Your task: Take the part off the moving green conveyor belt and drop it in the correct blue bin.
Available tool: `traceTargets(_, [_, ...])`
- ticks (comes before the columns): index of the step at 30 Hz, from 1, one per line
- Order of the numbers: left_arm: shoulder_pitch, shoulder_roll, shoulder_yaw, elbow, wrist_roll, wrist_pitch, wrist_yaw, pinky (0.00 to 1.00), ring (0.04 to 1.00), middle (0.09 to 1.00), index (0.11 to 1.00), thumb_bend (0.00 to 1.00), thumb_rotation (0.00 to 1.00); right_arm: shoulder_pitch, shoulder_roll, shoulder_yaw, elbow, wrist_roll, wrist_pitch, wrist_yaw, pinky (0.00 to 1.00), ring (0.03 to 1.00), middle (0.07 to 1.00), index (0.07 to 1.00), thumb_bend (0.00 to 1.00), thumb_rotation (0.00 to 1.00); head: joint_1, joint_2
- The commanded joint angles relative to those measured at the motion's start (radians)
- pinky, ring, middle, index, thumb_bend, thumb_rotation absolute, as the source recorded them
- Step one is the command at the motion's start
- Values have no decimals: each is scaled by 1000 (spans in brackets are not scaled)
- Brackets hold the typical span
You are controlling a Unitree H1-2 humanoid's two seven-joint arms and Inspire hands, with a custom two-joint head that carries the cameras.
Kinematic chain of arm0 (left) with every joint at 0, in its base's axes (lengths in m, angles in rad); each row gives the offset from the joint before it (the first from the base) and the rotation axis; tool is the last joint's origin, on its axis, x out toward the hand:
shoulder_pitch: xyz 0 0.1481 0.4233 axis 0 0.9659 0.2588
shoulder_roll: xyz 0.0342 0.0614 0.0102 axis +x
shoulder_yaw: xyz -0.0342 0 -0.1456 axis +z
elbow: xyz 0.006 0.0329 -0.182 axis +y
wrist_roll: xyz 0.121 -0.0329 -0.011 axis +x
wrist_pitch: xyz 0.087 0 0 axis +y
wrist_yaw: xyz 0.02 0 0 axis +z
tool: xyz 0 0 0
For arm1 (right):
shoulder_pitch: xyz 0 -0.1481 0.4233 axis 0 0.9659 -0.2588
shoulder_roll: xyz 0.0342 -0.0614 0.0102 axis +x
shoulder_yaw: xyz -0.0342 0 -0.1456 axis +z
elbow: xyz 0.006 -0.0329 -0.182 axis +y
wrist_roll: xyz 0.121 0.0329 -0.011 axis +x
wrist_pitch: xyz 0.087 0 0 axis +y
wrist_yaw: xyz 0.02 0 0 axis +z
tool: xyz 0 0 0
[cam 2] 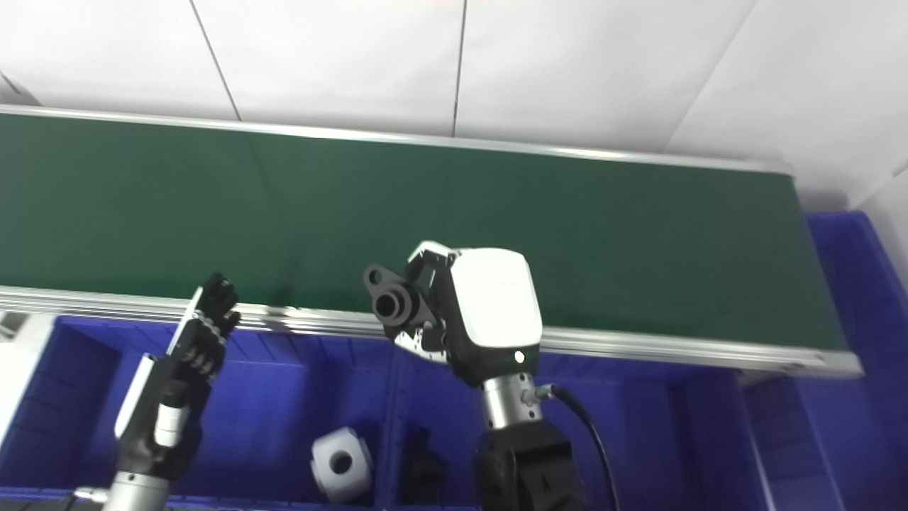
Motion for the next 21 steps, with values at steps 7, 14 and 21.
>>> traceTargets(7, [0,17,26,-36,-28,-14,-40,1000,1000,1000,1000,782,911,157,69,-12,-61,-37,-6,20,120,180,271,486,510,129,-18,11])
traceTargets(14, [4,27,37,-62,-57,32,-63,1000,1000,1000,1000,774,894,178,87,-68,22,-117,30,116,121,183,277,487,510,130,-39,23])
traceTargets(21, [9,23,41,-82,-66,68,-72,1000,1000,1000,1000,810,879,164,132,-132,104,-216,84,135,105,167,255,488,513,126,-30,23])
